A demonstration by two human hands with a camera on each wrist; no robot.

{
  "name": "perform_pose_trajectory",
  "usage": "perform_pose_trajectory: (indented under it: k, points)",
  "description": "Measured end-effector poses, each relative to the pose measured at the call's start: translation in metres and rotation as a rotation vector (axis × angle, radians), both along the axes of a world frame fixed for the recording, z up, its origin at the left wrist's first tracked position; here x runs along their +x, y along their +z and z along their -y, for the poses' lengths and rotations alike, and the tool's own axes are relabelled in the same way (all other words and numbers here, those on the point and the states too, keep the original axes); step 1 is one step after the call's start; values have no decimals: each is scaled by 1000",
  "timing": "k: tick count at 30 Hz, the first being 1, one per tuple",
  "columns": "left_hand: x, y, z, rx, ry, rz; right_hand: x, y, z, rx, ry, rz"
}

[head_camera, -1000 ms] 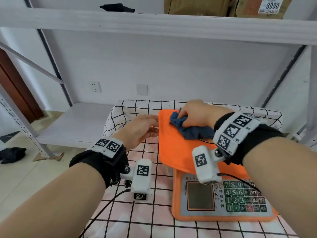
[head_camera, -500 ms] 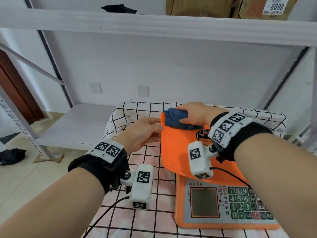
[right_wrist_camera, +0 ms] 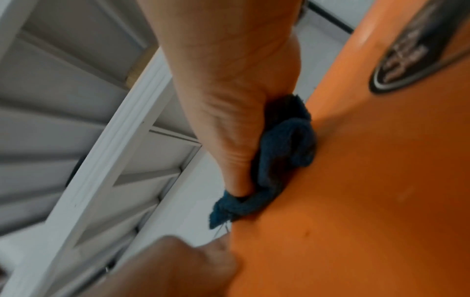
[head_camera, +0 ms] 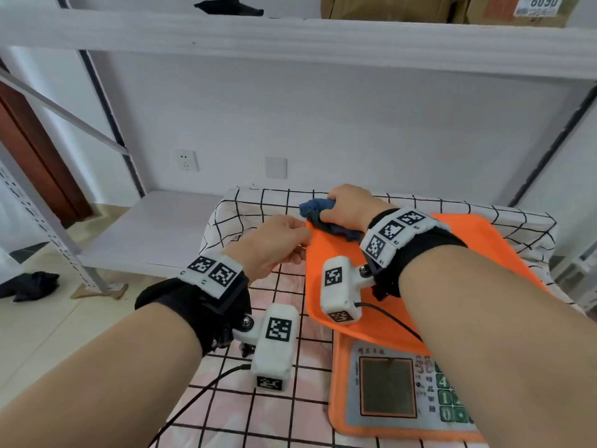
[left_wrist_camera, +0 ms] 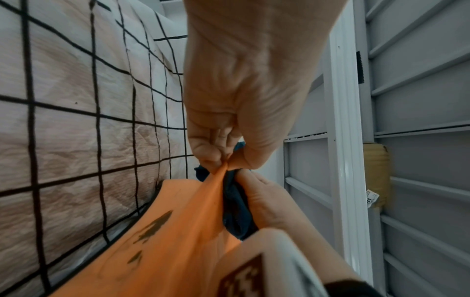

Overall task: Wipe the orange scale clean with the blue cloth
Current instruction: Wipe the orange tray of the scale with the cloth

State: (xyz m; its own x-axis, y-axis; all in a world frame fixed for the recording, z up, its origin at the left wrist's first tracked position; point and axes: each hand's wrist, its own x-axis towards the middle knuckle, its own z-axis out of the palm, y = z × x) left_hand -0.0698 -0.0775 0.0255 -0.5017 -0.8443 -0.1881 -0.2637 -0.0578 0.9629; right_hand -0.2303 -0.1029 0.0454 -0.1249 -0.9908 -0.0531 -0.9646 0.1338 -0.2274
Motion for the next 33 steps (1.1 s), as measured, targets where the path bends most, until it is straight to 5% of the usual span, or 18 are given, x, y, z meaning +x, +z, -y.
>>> perform_pose_trajectory:
  k: [11,19,26,33]
  points:
    - [-2,4,1,37,1,33,-80,12,-39,64,-202,-34]
    - [-3,7,-5,27,48,-3,-120,9,-71,-42,-648,-140]
    - [-2,7,-12,41,83,-50,-76,28,-82,61,-460,-94]
    - [7,-1,-18,155,108,-200,6,15,-53,-48,-148,78]
